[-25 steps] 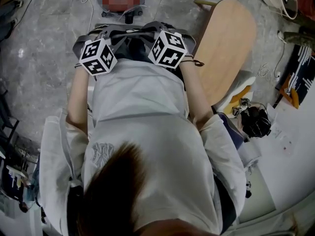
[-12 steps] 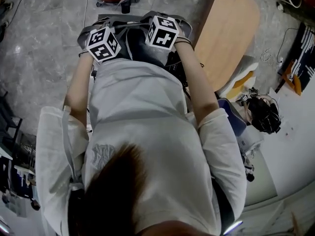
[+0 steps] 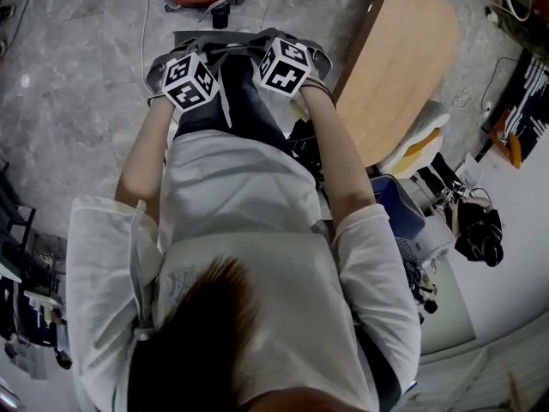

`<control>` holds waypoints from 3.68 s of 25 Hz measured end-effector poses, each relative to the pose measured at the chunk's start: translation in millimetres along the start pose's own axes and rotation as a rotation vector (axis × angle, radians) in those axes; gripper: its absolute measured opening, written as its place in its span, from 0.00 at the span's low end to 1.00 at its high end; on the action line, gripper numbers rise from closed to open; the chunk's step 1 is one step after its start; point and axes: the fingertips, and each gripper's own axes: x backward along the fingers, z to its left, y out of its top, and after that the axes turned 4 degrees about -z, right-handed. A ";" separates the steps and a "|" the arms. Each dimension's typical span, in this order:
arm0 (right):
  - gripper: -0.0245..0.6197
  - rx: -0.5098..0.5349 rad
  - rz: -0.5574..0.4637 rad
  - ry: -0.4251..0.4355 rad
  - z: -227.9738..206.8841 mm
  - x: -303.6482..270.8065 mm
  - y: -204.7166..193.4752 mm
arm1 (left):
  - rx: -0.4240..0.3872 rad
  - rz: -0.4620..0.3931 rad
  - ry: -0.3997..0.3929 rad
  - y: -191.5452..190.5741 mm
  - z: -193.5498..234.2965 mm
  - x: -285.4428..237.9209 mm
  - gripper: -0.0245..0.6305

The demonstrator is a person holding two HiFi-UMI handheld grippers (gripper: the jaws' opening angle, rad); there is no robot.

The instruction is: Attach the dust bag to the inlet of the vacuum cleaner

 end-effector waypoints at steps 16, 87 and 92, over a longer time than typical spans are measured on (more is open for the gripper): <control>0.10 -0.014 -0.034 0.155 -1.6 -13.3 -16.8 | 0.038 -0.134 -0.071 -10.1 -2.0 -26.0 0.10; 0.11 -0.272 -0.021 -0.285 -87.5 -219.6 -75.1 | 0.238 0.047 0.197 -162.3 87.8 -170.2 0.16; 0.12 -0.218 0.007 -0.270 -100.2 -222.9 -69.7 | 0.380 0.003 0.255 -163.7 90.3 -169.2 0.16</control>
